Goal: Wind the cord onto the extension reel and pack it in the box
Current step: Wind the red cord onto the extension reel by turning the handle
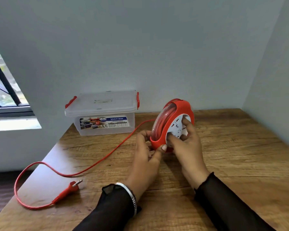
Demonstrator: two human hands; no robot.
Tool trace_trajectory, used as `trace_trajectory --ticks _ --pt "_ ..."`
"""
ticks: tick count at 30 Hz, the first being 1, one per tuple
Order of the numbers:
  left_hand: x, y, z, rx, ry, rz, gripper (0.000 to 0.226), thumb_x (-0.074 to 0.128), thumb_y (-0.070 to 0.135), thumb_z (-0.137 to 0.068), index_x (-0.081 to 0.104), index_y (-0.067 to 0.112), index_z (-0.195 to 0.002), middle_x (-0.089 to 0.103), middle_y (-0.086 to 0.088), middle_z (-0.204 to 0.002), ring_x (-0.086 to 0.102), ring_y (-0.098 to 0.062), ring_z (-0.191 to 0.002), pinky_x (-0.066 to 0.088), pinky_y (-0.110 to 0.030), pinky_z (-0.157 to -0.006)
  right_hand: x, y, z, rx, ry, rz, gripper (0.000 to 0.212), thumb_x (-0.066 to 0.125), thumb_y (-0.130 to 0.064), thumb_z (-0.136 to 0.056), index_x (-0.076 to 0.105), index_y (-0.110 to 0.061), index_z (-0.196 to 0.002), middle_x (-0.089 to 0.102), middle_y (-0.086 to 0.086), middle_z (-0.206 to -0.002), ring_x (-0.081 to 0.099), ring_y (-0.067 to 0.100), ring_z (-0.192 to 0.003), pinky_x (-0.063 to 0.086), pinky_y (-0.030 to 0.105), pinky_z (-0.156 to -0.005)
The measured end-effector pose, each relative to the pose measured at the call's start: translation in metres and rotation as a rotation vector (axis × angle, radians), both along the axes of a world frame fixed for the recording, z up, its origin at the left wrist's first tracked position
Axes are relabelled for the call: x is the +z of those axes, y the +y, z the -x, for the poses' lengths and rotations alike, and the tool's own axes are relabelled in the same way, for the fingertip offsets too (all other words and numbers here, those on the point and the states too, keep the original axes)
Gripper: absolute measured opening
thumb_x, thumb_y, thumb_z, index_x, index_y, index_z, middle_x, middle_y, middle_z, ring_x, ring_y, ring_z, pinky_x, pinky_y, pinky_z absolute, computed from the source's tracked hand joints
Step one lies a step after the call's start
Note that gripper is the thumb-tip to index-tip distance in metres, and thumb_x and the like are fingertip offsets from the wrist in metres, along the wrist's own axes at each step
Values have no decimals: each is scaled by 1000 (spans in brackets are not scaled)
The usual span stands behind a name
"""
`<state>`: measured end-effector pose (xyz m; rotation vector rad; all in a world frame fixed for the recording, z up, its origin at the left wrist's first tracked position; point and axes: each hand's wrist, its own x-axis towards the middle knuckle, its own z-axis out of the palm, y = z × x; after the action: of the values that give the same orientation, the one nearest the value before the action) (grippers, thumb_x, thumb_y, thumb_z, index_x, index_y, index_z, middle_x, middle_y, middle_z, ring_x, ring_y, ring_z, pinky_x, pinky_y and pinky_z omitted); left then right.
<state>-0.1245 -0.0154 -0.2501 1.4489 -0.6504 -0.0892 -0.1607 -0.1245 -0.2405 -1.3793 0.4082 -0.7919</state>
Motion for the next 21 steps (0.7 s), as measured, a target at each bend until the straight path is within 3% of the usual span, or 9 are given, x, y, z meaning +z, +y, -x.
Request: trace_trajectory --ticks 2,4,6,8,11,16,21 --pt "2 1 -1 -44 54 0 40 66 -5 -83 45 14 -110 63 -2 -104 66 -13 -85 56 -37 -81 3 -2 3 -34 72 170 56 69 -16 -79 51 -50 -120 65 -6 -119 63 6 -101 54 24 -78" --pt "5 2 -2 -88 111 9 41 66 -11 -80 49 10 -111 64 -9 -105 65 -20 -91 54 -42 -86 7 -5 8 -116 207 486 59 66 -21 -81 47 -44 -131 61 -5 -123 60 10 -104 47 17 -72" --pt "10 4 -4 -111 172 43 40 68 -7 -80 55 8 -114 69 -9 -105 67 -24 -96 56 -37 -87 11 -5 12 -184 356 851 61 61 -22 -82 42 -45 -135 56 0 -126 58 19 -106 49 27 -73" --pt "15 8 -5 -144 280 132 34 69 1 -82 61 6 -114 73 -9 -104 69 -22 -94 58 -31 -81 17 -3 16 -223 442 1085 61 58 -19 -83 41 -47 -134 50 5 -127 57 25 -103 51 37 -75" --pt "17 15 -11 -134 346 213 33 70 12 -81 64 9 -113 73 -9 -106 70 -25 -98 59 -34 -81 20 2 18 -240 431 1184 58 57 -20 -86 41 -43 -137 49 11 -126 57 27 -103 52 43 -78" --pt "22 23 -19 -119 299 243 39 74 20 -77 64 31 -113 73 -5 -107 71 -25 -98 60 -41 -79 19 3 19 -255 481 1240 55 54 -26 -90 38 -42 -140 48 13 -131 51 28 -115 50 45 -89" --pt "21 24 -19 -78 224 126 24 74 20 -79 69 23 -102 76 -3 -93 74 -23 -82 61 -32 -65 16 1 18 -282 474 1248 55 56 -22 -90 41 -43 -138 45 16 -130 43 31 -120 43 43 -96"
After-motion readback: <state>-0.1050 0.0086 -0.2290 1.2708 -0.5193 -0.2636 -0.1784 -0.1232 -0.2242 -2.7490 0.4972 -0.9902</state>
